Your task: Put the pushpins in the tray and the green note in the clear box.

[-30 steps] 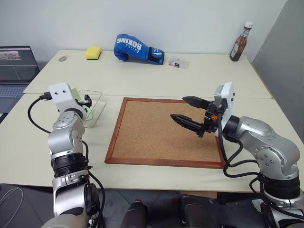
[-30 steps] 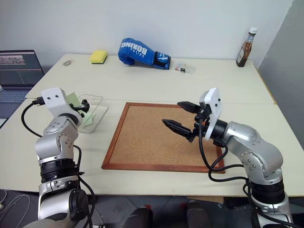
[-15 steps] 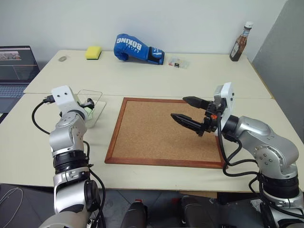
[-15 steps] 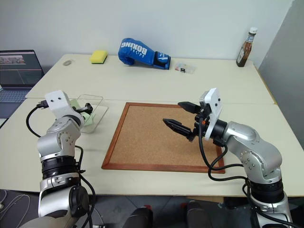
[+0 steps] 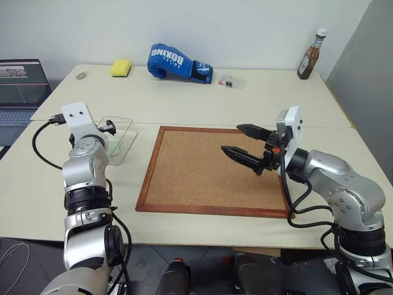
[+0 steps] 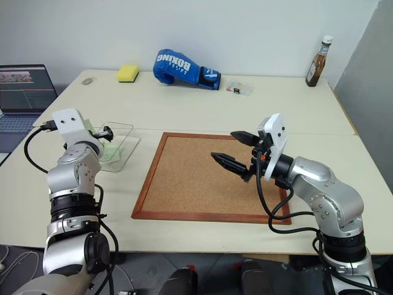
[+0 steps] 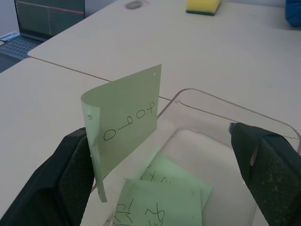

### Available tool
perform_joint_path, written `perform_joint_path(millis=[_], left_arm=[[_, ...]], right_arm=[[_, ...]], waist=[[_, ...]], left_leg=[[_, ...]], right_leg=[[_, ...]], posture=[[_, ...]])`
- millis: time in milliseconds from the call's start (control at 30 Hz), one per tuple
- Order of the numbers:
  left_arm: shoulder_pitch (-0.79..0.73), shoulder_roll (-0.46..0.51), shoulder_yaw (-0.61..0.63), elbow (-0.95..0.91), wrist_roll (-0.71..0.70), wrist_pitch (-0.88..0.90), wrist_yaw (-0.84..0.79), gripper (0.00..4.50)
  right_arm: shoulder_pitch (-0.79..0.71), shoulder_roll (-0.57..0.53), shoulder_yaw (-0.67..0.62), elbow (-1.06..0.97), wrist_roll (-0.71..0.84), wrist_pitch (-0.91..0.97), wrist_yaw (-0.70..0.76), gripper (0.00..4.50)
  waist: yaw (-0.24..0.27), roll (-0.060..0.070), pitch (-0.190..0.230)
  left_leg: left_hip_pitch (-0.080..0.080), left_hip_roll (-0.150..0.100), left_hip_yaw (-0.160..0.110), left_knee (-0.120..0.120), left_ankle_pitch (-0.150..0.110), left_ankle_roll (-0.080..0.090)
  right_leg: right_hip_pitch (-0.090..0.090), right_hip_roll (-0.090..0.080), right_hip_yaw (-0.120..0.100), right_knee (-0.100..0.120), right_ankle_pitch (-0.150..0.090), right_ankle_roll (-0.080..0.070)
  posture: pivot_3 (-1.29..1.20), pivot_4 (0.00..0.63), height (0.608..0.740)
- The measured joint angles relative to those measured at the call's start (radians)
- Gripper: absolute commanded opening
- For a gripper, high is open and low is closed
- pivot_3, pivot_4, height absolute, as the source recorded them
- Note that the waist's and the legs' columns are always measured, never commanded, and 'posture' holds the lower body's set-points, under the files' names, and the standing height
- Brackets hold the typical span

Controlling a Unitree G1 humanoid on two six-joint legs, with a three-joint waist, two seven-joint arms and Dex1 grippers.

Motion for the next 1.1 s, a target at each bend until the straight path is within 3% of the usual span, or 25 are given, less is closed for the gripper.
perform_joint_path(millis=[833, 1100], left_arm=[[-0.025, 0.048, 0.013, 0.105, -0.005, -0.024, 0.039, 4.5], [-0.018, 0.033, -0.02, 0.075, -0.013, -0.026, -0.036, 4.5]], right_arm=[[-0.018, 0.007, 0.0, 0.0, 0.001, 0.0, -0.026, 4.5], [-0.018, 0.009, 0.0, 0.0, 0.001, 0.0, -0.027, 4.5]], waist=[[0.0, 0.0, 0.0], [0.0, 0.0, 0.0]], left_leg=[[0.0, 0.0, 0.0, 0.0, 0.0, 0.0], [0.0, 0.0, 0.0, 0.0, 0.0, 0.0]], right_leg=[[0.0, 0.0, 0.0, 0.0, 0.0, 0.0], [0.0, 0.0, 0.0, 0.0, 0.0, 0.0]], posture=[[0.0, 0.15, 0.74], [0.0, 0.15, 0.74]])
